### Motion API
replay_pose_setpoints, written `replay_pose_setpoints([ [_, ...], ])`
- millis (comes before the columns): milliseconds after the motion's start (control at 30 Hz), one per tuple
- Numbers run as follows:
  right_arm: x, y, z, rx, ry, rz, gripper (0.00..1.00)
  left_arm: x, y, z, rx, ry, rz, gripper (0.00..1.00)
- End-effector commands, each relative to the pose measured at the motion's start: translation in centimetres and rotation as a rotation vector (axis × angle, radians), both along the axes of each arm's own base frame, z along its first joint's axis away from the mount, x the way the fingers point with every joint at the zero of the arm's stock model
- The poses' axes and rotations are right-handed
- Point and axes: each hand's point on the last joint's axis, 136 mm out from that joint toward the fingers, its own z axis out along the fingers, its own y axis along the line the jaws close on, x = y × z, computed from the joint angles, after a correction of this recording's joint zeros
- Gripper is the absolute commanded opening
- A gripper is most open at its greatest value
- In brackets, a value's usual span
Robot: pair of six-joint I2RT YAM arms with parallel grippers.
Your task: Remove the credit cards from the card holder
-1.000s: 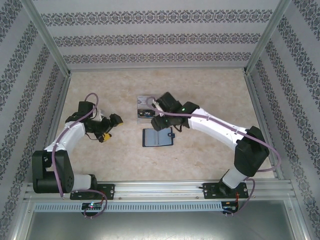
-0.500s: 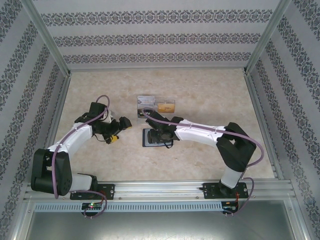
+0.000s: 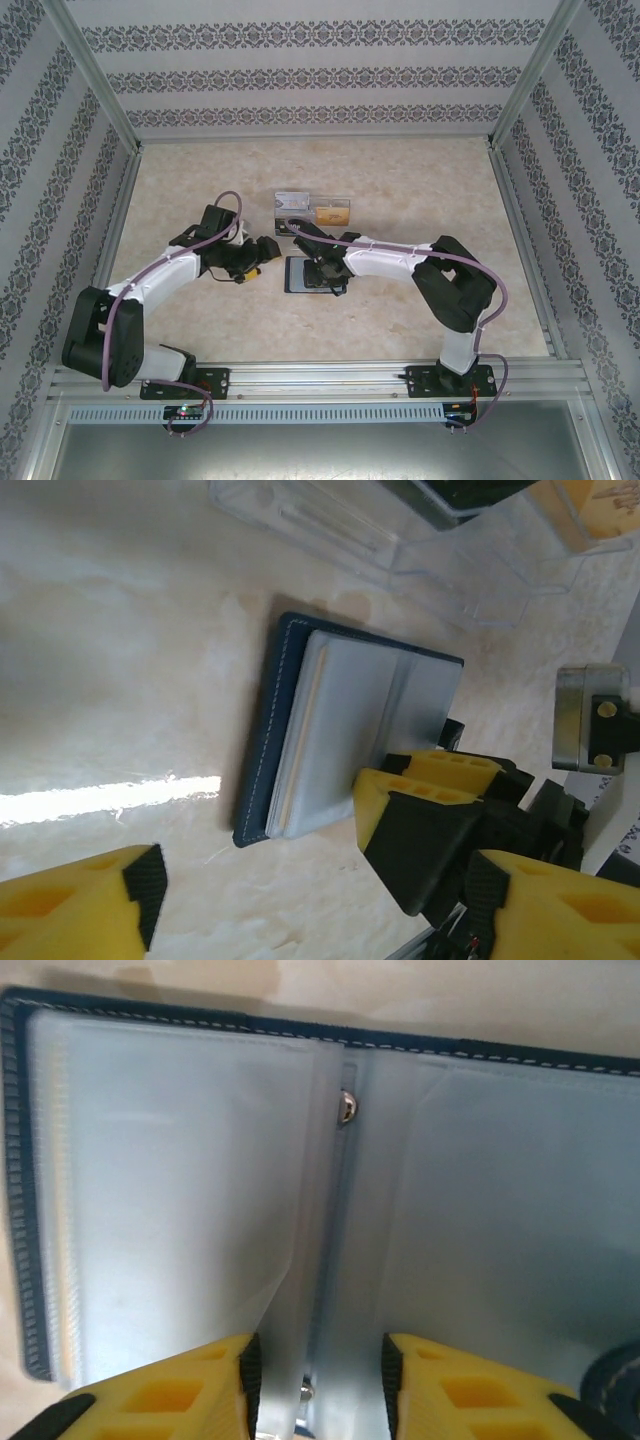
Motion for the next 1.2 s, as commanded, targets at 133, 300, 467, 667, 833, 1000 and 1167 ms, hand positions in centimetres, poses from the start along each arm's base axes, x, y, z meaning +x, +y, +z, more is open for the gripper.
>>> replay_pose_setpoints([
  [133, -0.7, -1.7, -2.4, -0.071, 0.034, 0.003, 0.32, 0.1, -2.9, -0.3, -0.034, 0.025, -0.026, 0.66],
  [300, -0.9, -2.1, -2.9, -0.063, 0.041, -0.004, 0.31, -0.1, -5.1, -1.0, -0.022, 0.05, -0.089, 0.55],
  [467, -0.7, -1.8, -2.7, -0.034, 0.035, 0.01, 0.31, -0.3, -6.3, -2.5, -0.001, 0.097, -0.117, 0.41],
  [667, -0.7, -1.8, -2.5, -0.018, 0.039, 0.022, 0.3, -0.1, -6.0, -3.6, 0.058, 0.108, -0.103, 0.4],
  [833, -0.7, -1.7, -2.5, -0.015, 0.041, 0.024, 0.3, 0.0, -6.4, -4.4, 0.06, 0.126, -0.114, 0.39],
  [1000, -0.7, -1.6, -2.6, -0.012, 0.048, 0.026, 0.3, 0.2, -6.5, -5.0, 0.07, 0.136, -0.12, 0.4],
  [1167, -0.7, -1.5, -2.6, -0.006, 0.048, 0.029, 0.3, -0.1, -6.8, -5.4, 0.067, 0.149, -0.136, 0.42],
])
